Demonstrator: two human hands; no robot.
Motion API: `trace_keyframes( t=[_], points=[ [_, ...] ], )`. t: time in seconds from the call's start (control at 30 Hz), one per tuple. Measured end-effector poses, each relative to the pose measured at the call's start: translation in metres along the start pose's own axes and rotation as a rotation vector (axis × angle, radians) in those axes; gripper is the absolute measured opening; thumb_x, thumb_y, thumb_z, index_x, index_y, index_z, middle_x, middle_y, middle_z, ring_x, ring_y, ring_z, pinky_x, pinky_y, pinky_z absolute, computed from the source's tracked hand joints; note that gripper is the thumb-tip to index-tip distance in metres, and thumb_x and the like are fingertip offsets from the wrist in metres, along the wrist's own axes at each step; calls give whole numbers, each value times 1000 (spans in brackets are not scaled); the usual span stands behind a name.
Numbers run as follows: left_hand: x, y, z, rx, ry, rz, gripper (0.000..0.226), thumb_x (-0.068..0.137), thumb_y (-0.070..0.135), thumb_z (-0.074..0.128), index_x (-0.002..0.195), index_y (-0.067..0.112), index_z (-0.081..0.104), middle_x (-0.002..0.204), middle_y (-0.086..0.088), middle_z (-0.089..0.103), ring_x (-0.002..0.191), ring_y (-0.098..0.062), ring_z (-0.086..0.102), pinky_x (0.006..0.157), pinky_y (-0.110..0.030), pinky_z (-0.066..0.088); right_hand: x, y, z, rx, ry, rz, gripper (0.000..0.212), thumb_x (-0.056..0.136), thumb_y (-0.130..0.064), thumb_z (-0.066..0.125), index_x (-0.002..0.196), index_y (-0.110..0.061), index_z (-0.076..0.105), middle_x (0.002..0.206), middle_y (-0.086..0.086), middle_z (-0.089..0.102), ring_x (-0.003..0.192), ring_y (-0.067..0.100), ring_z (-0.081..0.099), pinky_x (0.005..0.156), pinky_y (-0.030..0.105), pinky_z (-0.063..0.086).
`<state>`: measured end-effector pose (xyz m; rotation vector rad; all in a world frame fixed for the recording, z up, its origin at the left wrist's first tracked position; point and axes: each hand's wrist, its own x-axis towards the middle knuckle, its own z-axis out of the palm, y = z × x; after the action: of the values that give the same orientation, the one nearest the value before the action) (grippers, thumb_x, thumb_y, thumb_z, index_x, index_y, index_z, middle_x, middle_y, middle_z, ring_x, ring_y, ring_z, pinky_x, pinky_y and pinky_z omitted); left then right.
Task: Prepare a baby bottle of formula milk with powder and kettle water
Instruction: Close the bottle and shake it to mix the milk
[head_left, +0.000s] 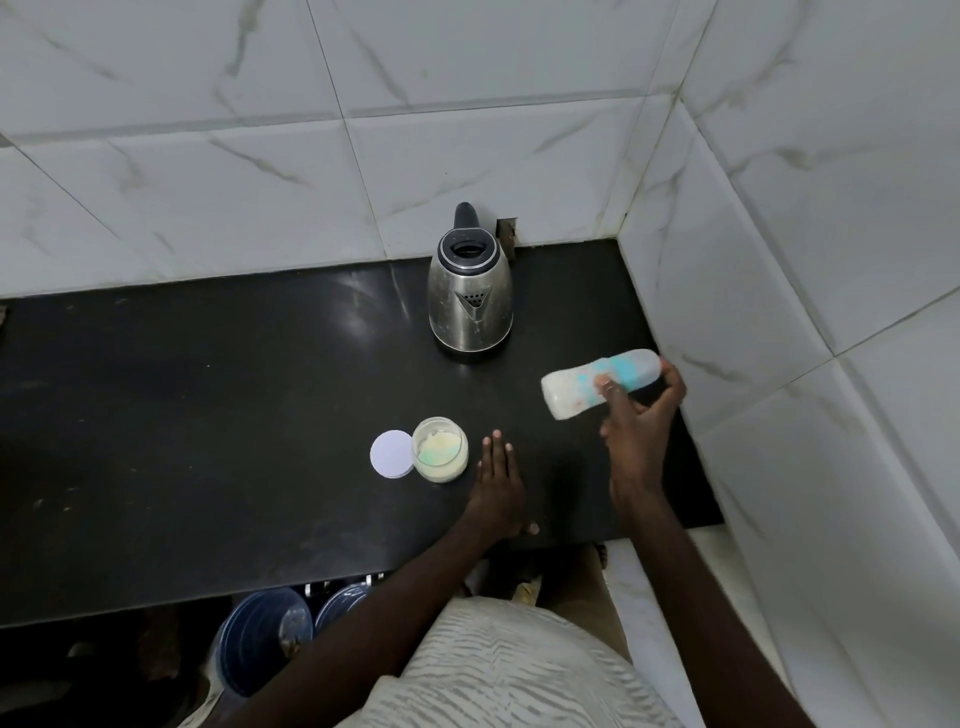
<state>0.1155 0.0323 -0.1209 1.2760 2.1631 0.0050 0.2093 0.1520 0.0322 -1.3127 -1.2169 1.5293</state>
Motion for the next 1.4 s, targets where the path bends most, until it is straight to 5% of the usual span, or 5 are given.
trace_keyframes(
  t=[0.6, 0.8, 1.0, 1.2, 1.4],
  points=[
    [19, -15, 20, -40, 4, 17, 149, 64, 69, 81, 161, 1, -10, 164, -26, -28, 150, -45, -30, 126, -59, 1, -20, 29, -17, -323, -462, -36, 81, 88, -23, 81, 152, -36, 32, 139, 6, 62, 110, 17, 72, 80, 29, 64],
    [2, -1, 1, -49, -2, -12, 137, 80, 56, 79, 155, -13, -13, 159, -37, -28, 150, -50, -24, 128, -54, 1, 0, 7, -7, -93, -66, -16, 71, 91, -29, 78, 146, -43, 36, 134, 4, 66, 108, 21, 73, 62, 24, 56],
    [16, -12, 15, -40, -26, 9, 147, 66, 65, 83, 161, -1, -9, 163, -28, -29, 149, -47, -31, 126, -59, 3, -19, 22, -20, -330, -469, -37, 78, 89, -23, 80, 150, -39, 33, 131, 2, 65, 104, 15, 73, 70, 23, 61],
    [4, -2, 5, 14, 4, 4, 138, 79, 61, 76, 154, -14, -12, 158, -39, -27, 150, -52, -22, 127, -54, 3, 4, 17, -6, -112, -48, 7, 68, 92, -28, 78, 146, -40, 38, 131, 8, 68, 98, 16, 72, 59, 20, 55],
    [16, -12, 15, 16, -11, 33, 146, 70, 69, 78, 160, 1, -15, 162, -31, -28, 150, -49, -28, 125, -60, 1, -11, 35, -10, -355, -507, -32, 79, 89, -24, 81, 151, -38, 33, 138, 7, 63, 109, 17, 72, 80, 28, 63]
  ],
)
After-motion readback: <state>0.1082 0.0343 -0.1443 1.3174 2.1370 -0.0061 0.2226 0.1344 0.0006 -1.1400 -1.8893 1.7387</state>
